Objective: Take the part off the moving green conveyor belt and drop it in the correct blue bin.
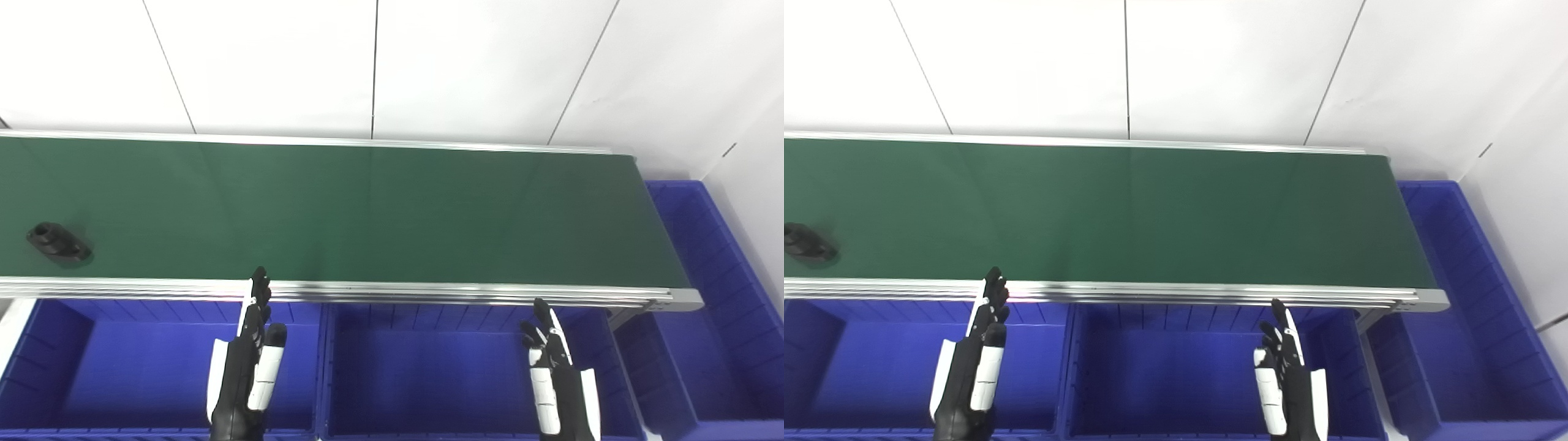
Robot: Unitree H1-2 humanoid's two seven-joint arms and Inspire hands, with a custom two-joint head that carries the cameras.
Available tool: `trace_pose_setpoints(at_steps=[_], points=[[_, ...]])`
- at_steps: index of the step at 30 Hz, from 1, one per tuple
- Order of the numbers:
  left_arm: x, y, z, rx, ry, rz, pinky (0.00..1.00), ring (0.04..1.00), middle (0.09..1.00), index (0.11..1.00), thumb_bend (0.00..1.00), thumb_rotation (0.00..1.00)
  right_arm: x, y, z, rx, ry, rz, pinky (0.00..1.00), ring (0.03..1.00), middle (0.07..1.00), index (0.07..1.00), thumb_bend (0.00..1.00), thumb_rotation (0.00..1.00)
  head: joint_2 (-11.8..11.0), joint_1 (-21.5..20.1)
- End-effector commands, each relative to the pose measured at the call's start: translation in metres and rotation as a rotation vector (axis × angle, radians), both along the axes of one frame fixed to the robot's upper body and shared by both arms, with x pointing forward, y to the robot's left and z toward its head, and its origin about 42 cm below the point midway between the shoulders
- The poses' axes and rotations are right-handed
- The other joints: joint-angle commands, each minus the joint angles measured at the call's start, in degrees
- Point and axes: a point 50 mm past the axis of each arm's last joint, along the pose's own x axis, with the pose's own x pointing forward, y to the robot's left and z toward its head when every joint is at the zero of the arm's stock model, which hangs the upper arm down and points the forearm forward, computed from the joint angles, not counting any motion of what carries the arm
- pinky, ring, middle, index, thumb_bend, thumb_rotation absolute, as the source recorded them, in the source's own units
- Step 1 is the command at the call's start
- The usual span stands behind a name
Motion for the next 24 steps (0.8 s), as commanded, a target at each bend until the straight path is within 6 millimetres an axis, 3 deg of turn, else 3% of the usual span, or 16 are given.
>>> trace_pose_setpoints(at_steps=[1,13,24], points=[[0.0007,-0.0005,0.0085,-0.006,-0.035,-0.003,1.0,1.0,1.0,1.0,0.65,1.0,0.0015,0.0024,0.0086,-0.004,-0.081,0.013,0.87,0.894,0.961,0.953,0.68,1.0,0.1,0.1],[0.0002,-0.0028,0.0083,-0.016,-0.038,0.008,1.0,1.0,1.0,1.0,0.67,1.0,0.0006,0.0008,0.0073,-0.015,-0.077,0.014,0.87,0.894,0.959,0.949,0.69,1.0,-0.1,0.2],[-0.0014,-0.0023,0.0075,-0.006,-0.041,-0.015,1.0,1.0,1.0,1.0,0.67,1.0,0.006,-0.001,0.0066,-0.007,-0.126,0.037,0.91,0.924,0.968,0.955,0.76,1.0,-0.2,0.1]])
